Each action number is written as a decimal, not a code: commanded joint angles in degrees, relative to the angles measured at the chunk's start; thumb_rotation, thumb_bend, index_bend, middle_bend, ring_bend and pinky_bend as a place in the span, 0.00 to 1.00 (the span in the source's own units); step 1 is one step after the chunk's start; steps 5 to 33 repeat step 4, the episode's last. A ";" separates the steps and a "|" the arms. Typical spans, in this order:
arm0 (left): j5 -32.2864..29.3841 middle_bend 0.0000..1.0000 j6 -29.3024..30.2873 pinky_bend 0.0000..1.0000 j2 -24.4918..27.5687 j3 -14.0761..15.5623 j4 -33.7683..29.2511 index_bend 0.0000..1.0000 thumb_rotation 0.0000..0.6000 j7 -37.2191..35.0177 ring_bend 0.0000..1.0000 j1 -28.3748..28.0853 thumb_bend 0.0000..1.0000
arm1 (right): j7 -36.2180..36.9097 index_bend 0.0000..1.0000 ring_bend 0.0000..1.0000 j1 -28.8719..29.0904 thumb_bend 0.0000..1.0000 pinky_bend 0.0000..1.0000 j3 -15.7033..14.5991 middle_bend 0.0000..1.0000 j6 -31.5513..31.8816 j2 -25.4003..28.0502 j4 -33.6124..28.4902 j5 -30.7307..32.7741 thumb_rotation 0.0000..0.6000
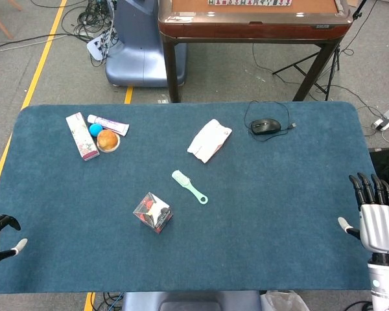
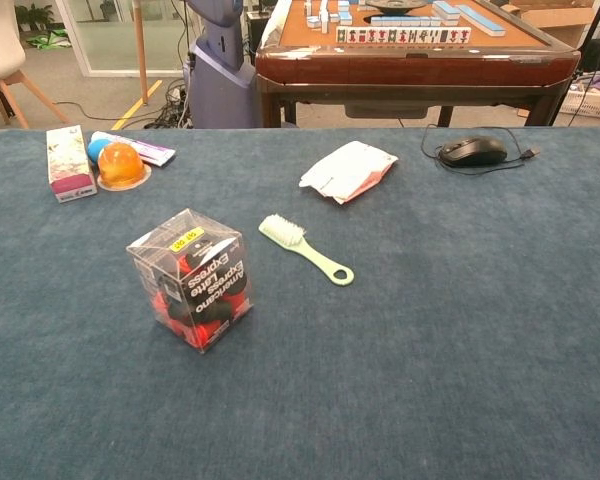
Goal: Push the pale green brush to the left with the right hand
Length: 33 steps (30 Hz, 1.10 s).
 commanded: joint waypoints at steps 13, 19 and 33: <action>-0.17 0.49 -0.75 0.49 -0.36 0.20 0.29 0.54 1.00 0.61 0.34 -0.38 0.17 | 1.89 0.12 0.00 -0.69 0.00 0.11 1.16 0.10 -2.20 1.32 0.09 1.01 1.00; -0.17 0.49 -0.75 0.49 -0.36 0.20 0.29 0.54 1.00 0.61 0.34 -0.38 0.17 | 1.89 0.12 0.00 -0.69 0.00 0.11 1.16 0.10 -2.20 1.32 0.09 1.01 1.00; -0.17 0.49 -0.75 0.49 -0.36 0.20 0.29 0.54 1.00 0.61 0.34 -0.38 0.17 | 1.89 0.12 0.00 -0.69 0.00 0.11 1.16 0.10 -2.20 1.32 0.09 1.01 1.00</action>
